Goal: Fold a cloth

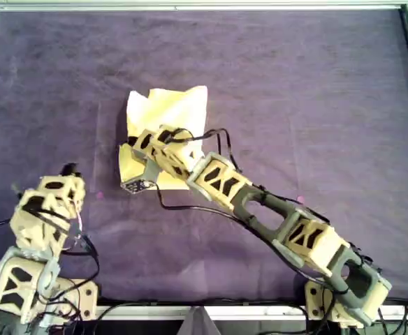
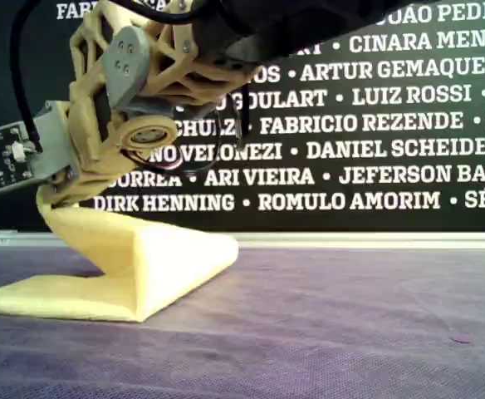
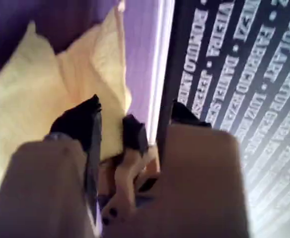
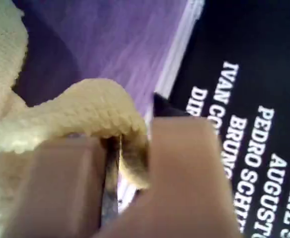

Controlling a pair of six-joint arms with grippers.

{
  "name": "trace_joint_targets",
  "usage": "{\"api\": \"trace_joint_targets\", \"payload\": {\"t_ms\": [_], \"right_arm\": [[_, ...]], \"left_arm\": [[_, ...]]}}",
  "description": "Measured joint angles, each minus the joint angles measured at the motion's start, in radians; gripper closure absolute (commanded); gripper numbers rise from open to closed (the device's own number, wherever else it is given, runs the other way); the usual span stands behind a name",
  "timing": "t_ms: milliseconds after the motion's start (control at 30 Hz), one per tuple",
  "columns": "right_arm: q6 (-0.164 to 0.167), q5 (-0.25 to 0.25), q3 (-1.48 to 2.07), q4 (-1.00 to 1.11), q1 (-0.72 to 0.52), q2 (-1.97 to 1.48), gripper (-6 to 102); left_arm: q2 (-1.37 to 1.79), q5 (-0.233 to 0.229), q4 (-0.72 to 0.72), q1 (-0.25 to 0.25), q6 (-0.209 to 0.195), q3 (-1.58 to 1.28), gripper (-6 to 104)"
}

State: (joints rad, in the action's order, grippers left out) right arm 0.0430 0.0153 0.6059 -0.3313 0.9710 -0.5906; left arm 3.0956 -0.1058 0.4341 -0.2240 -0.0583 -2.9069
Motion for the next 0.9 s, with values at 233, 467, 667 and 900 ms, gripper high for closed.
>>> {"api": "trace_joint_targets", "payload": {"t_ms": [233,467,667,900], "right_arm": [[0.0,0.0,0.0,0.0,0.0,0.0,45],[0.009,0.0,0.0,0.0,0.0,0.0,46],[0.011,-0.009,0.0,-0.172,-0.015,-0.097,45],[0.005,0.006,0.0,-0.584,-0.104,-0.422,45]], "left_arm": [[0.0,0.0,0.0,0.003,0.0,0.0,47],[0.0,0.0,0.0,0.005,0.0,0.0,47],[0.0,0.0,0.0,0.005,0.0,0.0,46],[0.0,0.0,0.0,0.005,0.0,0.0,29]]}}
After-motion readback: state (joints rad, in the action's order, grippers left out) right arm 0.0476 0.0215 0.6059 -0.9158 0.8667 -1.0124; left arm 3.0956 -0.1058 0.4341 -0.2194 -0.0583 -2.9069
